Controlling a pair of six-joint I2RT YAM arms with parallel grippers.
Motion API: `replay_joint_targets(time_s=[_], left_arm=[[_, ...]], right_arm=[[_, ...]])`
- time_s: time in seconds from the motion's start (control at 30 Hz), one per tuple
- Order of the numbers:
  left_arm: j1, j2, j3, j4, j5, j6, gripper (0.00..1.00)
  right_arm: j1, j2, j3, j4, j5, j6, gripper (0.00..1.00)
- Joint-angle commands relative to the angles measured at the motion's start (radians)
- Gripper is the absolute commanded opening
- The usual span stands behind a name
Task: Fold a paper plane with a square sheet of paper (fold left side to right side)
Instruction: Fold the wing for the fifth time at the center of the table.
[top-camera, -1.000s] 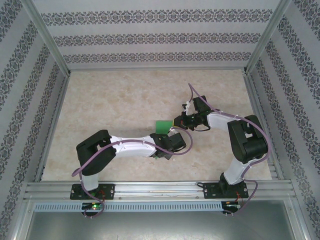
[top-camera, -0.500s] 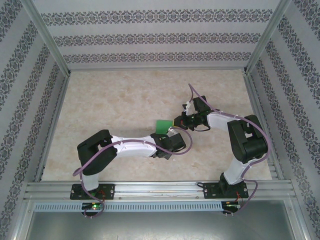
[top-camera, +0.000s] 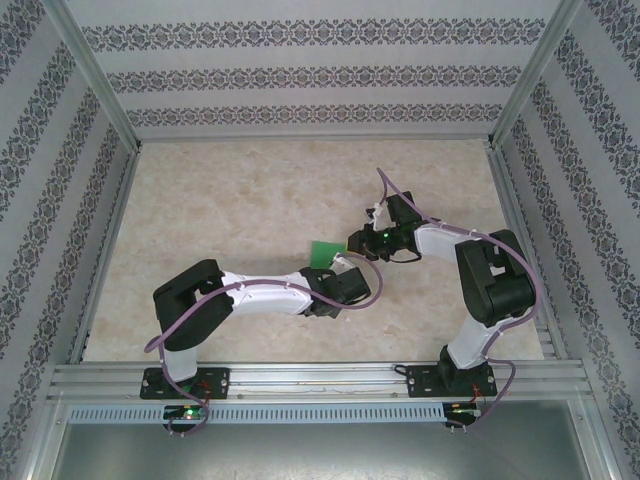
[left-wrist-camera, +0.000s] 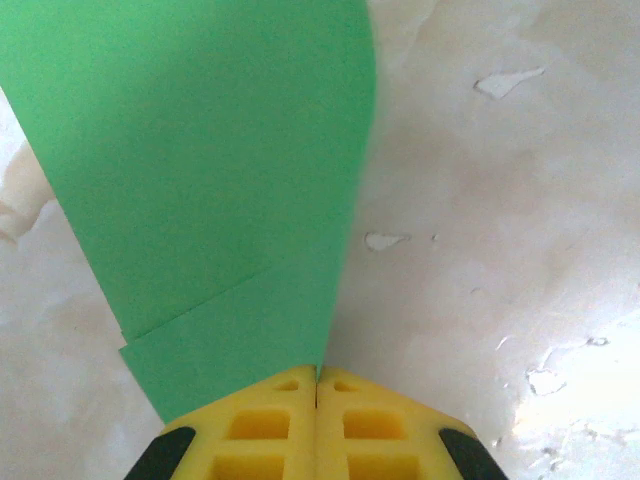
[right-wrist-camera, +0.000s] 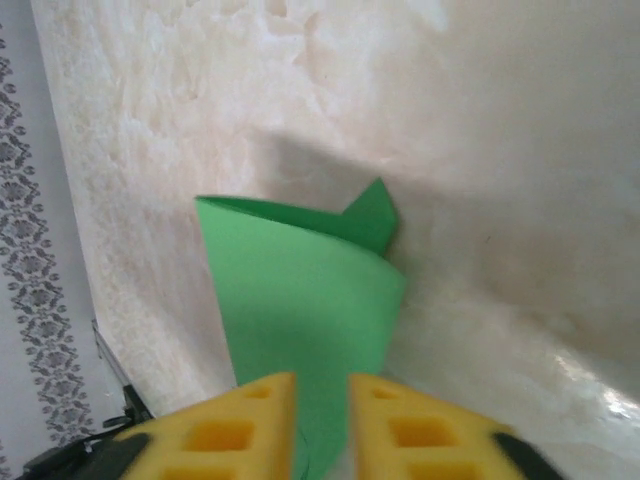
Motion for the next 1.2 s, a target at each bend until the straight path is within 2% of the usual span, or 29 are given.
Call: replay_joint_targets(time_s=[0.0,0.1,0.23,0.37,0.67,0.9,1.17], left_arm=[[0.013,-0.064,-0.035,0.025,0.012,-0.026,0.00],[0.034,-0.099,-0.067,0.085,0.072,-0.029,0.00],[0.086,-0.145,-0.124,0.199,0.225,-0.044,0.00],[0.162,-0.188,-0.207,0.353,0.408,-0.102,0.00],[0.283,-0.193,-0.320,0.660,0.719,-0.233,0.00],[0.342,-0.173,-0.387,0.882,0.839,-0.353,0.00],[0.372,-0.126,-0.459,1.081,0.885,-0.468,0.00]], right_arm=[[-0.042,-0.080,-0.012,-0.017,0.030,-0.044,0.34],[-0.089,-0.149,-0.044,-0.024,0.056,-0.072,0.45],[-0.137,-0.217,-0.092,-0.030,0.065,-0.113,0.52],[-0.147,-0.243,-0.125,-0.020,0.048,-0.145,0.54],[-0.139,-0.218,-0.186,0.103,-0.053,-0.120,0.55],[-0.110,-0.191,-0.215,0.188,-0.077,-0.084,0.55],[-0.044,-0.158,-0.223,0.251,-0.033,-0.020,0.54]])
